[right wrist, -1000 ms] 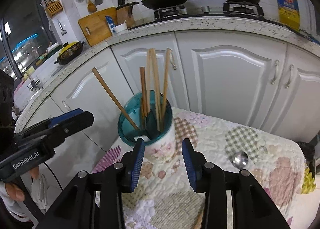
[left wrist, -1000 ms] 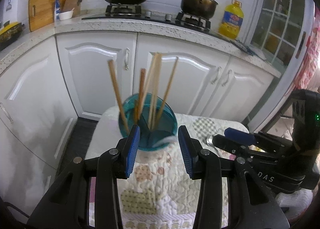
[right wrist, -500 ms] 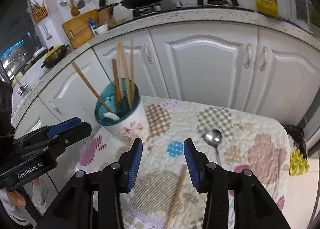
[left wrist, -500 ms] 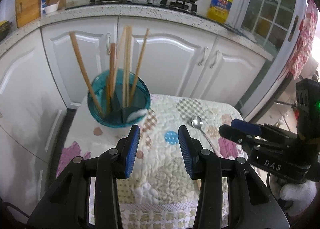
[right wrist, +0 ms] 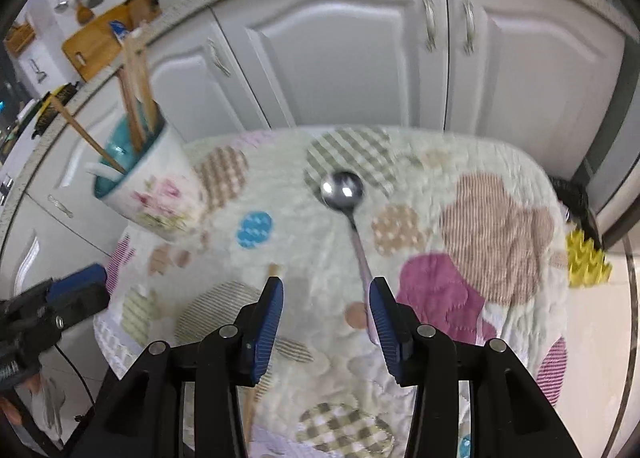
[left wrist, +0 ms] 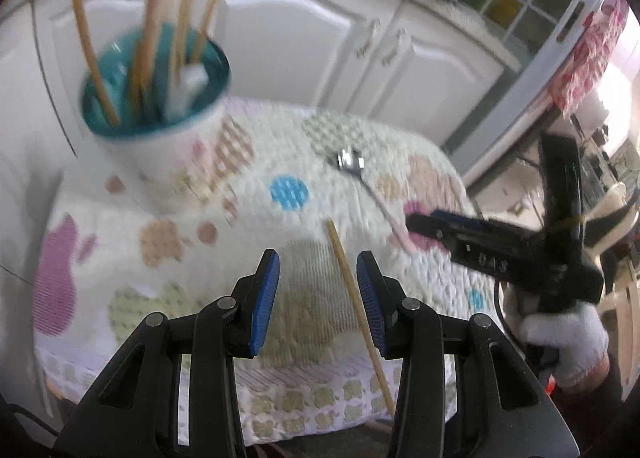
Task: Organize utensils
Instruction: 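Grasp the wooden chopstick with the left tool while the right tool grasps the metal spoon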
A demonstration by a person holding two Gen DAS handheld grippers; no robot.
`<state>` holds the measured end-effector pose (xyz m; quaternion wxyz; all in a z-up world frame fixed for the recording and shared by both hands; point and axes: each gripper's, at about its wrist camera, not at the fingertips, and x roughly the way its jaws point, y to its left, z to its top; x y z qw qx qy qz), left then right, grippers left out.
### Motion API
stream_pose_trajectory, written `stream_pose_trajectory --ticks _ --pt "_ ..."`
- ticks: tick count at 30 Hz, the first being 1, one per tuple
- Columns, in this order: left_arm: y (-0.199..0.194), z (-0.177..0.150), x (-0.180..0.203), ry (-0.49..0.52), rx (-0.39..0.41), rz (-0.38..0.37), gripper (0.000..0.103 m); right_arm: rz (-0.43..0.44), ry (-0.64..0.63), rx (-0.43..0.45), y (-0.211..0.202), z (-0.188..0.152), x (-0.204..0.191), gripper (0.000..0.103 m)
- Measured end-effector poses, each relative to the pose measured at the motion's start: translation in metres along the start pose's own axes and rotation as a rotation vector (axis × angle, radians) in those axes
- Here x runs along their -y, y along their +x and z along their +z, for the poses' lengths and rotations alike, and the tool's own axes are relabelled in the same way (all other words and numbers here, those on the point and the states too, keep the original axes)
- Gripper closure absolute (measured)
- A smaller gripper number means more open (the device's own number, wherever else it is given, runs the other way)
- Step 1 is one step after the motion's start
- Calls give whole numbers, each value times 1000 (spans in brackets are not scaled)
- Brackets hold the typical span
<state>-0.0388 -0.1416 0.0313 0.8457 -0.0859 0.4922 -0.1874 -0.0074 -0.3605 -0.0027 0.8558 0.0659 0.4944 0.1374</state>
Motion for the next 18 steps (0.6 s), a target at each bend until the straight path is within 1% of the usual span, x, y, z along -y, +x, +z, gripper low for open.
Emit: stream_pose_trajectory --ticks 5,10,15,18 --pt "28 -8 0 -10 -70 -13 64 -8 1 -36 19 -4 8 60" --pt "51 -5 2 -19 -102 -36 64 2 8 -39 29 0 14 60" --pt "77 3 12 16 -133 -43 64 14 -10 -39 41 14 17 60" --pt "89 7 14 15 -149 -45 64 21 -24 -38 52 31 19 60"
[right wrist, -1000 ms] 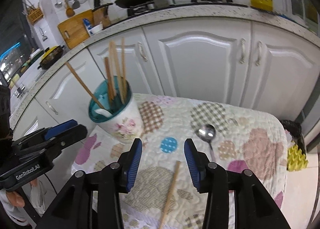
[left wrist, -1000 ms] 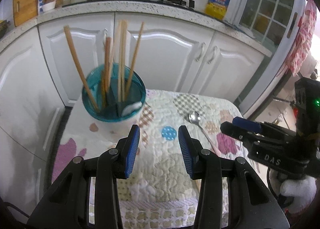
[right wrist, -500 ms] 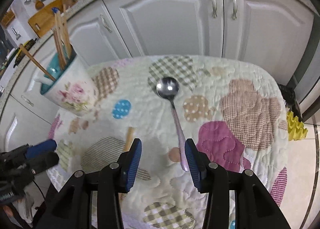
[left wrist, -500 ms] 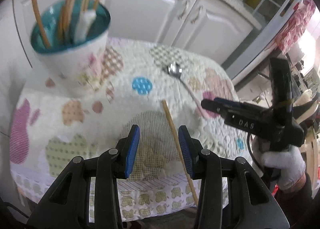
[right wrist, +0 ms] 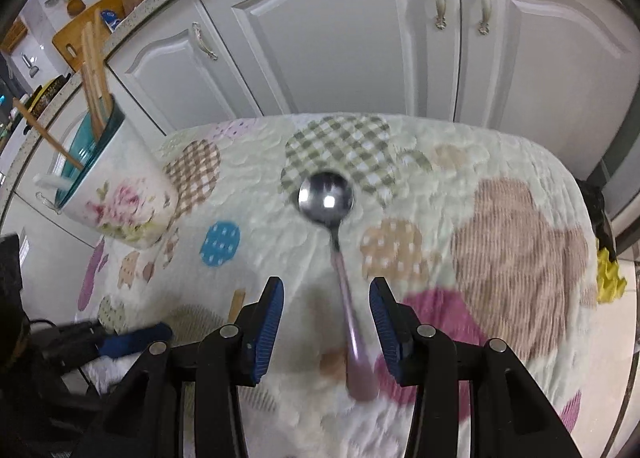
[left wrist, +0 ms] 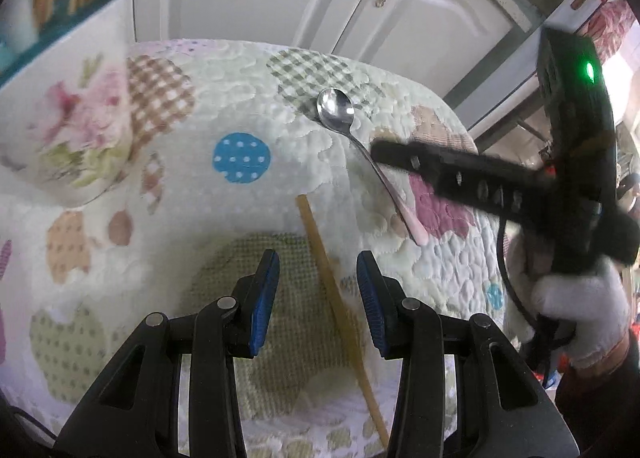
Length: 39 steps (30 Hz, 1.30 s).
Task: Organize utensils
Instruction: 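Grasp the wooden chopstick with the left tool while the right tool grasps the metal spoon, then lift the chopstick with the left tool while the right tool lifts the metal spoon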
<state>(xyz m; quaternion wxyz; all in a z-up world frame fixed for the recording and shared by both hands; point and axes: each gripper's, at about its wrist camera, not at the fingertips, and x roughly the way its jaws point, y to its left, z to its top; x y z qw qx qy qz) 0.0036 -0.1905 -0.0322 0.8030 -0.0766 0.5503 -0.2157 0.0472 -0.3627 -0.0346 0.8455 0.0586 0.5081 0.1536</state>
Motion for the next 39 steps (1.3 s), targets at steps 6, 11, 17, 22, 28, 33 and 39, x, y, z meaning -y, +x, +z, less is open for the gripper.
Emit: stream_pose_trajectory --ticks 6,11,17,22,28,33,39 --pt "13 6 -2 -8 -33 12 64 8 -50 0 24 35 10 60" --pt "23 9 -2 -5 -52 23 64 38 -138 -30 49 52 13 60" --pt "30 17 2 0 -55 29 64 138 -131 -41 58 56 19 93" --pt "33 19 4 15 -52 32 64 178 -26 -40 45 42 40 99" --pt "32 18 2 23 -44 31 64 164 50 -45 15 4 66 99" --pt "36 19 7 36 -46 42 64 110 53 -39 6 -8 77 93" --pt "40 21 8 70 -40 82 91 135 69 -9 10 -1 80 79"
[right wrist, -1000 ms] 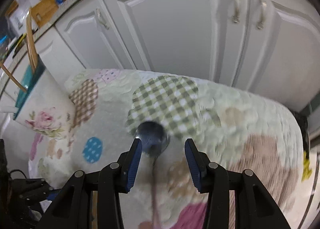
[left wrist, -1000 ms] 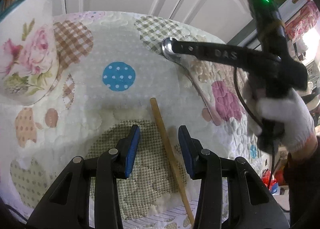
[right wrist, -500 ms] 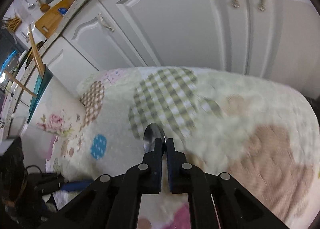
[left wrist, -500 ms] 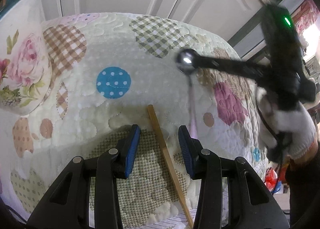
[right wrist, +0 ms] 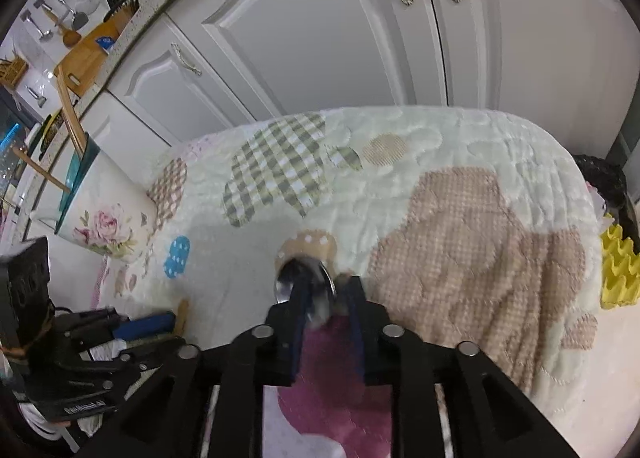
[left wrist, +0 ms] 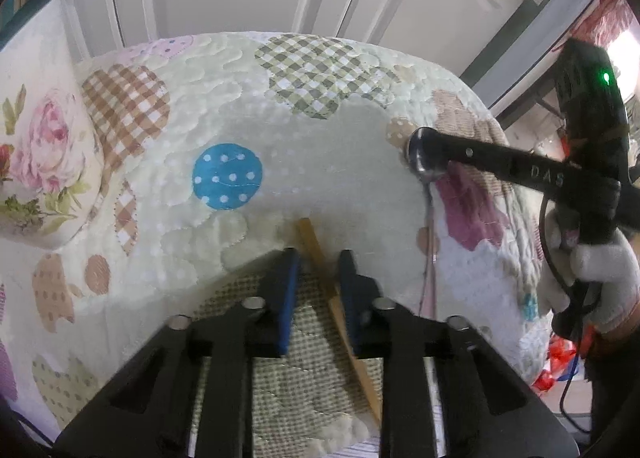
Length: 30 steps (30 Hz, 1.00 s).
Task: Organize utensils
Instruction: 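Lift the chopstick with the left tool while the right tool lifts the metal spoon, then carry the chopstick and metal spoon over the holder and lower them in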
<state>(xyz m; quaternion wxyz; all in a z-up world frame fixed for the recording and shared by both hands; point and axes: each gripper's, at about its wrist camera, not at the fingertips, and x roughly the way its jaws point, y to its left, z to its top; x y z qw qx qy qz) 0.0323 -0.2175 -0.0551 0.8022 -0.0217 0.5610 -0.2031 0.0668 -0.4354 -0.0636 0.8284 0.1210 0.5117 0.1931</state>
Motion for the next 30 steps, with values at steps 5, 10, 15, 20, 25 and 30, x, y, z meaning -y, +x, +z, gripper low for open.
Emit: stream_pose_trajectory --ticks 5,10,15,20,25,30 --pt "-4 0 -10 -27 -3 -44 94 12 -31 12 8 3 -11 96" --pt "-42 -3 -17 -48 67 -94 99 18 -23 22 -9 -2 -19 100" --pt "-94 -12 -24 -52 161 -123 99 16 -50 83 -47 -1 -34 100" --pt "-150 -21 -39 -59 257 -131 99 34 -88 149 -81 3 -58 100" --pt "-203 -26 -57 -72 345 -132 99 58 -131 192 -100 12 -87 100" --pt "-264 -18 -76 -85 465 -119 99 106 -166 237 -116 28 -122 100"
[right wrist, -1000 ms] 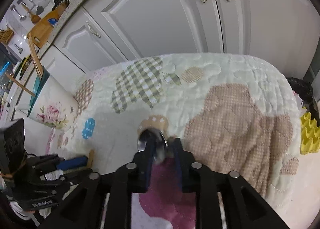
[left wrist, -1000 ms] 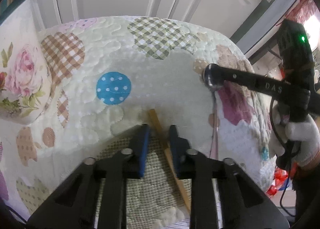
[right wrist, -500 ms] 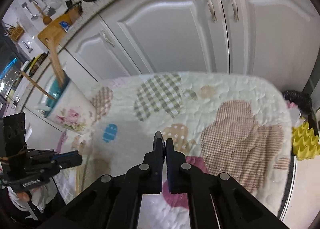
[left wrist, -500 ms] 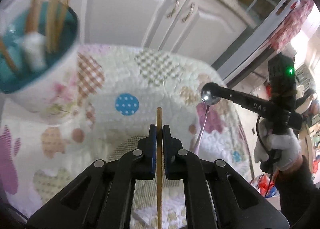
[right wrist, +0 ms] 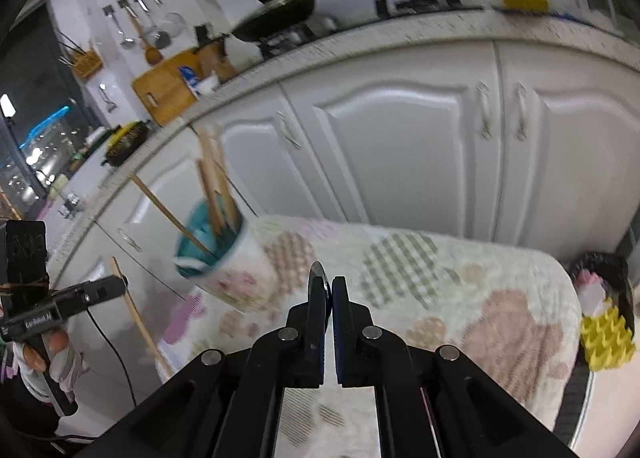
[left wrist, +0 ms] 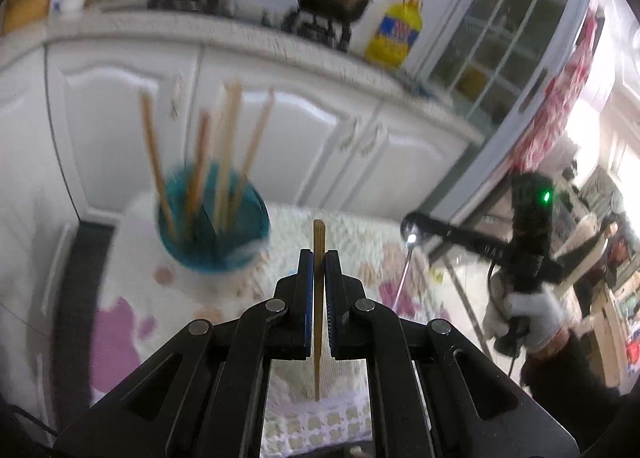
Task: Organize utensils
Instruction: 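Carry the chopstick and metal spoon over the holder and lower them in, then open both tools to release the chopstick and metal spoon into the holder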
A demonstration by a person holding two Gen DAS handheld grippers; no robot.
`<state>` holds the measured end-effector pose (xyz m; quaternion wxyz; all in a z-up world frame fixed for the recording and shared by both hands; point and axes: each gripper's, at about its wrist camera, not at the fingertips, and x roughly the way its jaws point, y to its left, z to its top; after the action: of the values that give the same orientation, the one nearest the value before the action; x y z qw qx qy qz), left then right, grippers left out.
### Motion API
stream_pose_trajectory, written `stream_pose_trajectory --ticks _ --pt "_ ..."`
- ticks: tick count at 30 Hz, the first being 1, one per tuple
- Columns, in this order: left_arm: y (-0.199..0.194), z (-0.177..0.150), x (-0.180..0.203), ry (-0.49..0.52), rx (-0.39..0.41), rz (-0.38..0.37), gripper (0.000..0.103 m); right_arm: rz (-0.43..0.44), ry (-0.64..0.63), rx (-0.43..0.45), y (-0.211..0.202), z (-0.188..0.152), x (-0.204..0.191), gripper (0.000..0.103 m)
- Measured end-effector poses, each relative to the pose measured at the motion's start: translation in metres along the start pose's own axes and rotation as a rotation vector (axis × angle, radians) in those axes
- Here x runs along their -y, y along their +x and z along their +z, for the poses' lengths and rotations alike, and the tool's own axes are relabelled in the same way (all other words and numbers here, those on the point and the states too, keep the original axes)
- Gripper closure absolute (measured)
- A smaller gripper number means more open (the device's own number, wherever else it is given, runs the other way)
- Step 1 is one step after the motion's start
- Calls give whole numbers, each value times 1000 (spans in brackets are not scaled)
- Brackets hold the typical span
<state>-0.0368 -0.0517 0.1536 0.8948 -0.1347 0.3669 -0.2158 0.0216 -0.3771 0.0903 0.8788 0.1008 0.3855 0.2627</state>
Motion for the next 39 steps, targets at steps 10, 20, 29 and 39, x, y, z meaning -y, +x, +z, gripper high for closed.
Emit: stream_pose_trajectory --ticks 10,20,29,39 --pt "-65 89 -14 35 261 112 99 32 -95 109 9 74 -75 100" --pt "-27 104 -49 58 307 304 99 -78 -129 139 63 118 -103 100" --pt "23 76 -64 71 250 375 99 -207 -229 138 118 107 -118 100" --pt "42 57 -67 47 189 367 99 -193 -302 46 142 72 -126 100"
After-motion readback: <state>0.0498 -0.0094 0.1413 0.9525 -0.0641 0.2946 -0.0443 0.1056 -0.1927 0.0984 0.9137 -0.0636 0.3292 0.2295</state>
